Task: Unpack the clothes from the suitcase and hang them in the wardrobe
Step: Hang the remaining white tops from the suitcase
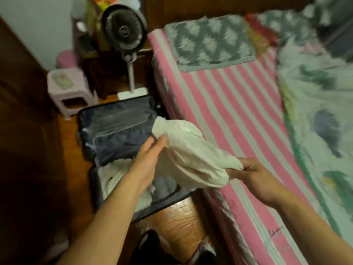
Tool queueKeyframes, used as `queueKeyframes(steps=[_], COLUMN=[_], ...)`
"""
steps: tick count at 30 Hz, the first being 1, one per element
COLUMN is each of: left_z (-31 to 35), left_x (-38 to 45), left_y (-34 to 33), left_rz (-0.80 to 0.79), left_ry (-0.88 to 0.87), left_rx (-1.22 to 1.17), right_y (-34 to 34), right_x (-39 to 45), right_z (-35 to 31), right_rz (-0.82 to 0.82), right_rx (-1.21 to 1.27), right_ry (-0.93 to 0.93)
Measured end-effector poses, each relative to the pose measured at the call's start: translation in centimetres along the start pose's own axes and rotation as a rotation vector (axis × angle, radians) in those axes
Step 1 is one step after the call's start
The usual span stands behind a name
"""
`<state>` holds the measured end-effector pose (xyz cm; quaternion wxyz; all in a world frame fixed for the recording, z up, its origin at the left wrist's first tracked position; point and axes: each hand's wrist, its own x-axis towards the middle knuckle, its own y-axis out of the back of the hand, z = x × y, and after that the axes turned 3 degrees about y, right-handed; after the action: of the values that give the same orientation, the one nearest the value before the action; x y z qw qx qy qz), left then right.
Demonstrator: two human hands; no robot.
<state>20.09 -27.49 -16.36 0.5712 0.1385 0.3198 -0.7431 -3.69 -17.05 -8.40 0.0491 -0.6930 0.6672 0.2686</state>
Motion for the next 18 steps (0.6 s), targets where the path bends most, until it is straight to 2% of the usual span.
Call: queueKeyframes(steps=[3,5,6,8,11,13,15,16,18], left_z=[3.1,5.7,7.1,9.8,12.0,12.4,12.1,11.6,10.2], left_x=[-0.7,-0.6,-0.7,-2.3,-6.6,-10.1,-13.7,-15.4,-17.5], left_y=[-8.2,-14.9,-18.5,-26.5,-37.6,-43.8,-48.6,-50.5,-53.1], left_rz=[-0.032,-0.028,-0.059,-0.215,-0.482,-0.659,-0.842,-0.938,-1.066], left_ry=[-0.116,-0.276,-0.384,-0.565,-0.739,-0.843,-0.923,-0.957,-1.015], left_rx=[0.210,0.322,0.454,0.748,1.057,1.144,1.291,1.362,1.463], right_y=[5.6,9.3,11.4,16.3,24.2,29.4,34.1,36.0,38.5], right_x=[-4.6,-7.2,-8.3,-10.4,-14.5,-17.5,-20.9,-22.6,-25.3], right_z=[0.6,2.5,3.9,6.5,7.7,6.5,3.9,2.4,0.2], right_rz=[0.241,0.458,0.544,0.628,0.687,0.764,0.850,0.851,0.746], right_rx=[0.021,0.105,0.165,0.186,-0.129,-0.355,-0.552,-0.650,-0.802], right_ry=[0.009,-0.029,-0.070,-0.161,-0.226,-0.085,0.173,0.305,0.459])
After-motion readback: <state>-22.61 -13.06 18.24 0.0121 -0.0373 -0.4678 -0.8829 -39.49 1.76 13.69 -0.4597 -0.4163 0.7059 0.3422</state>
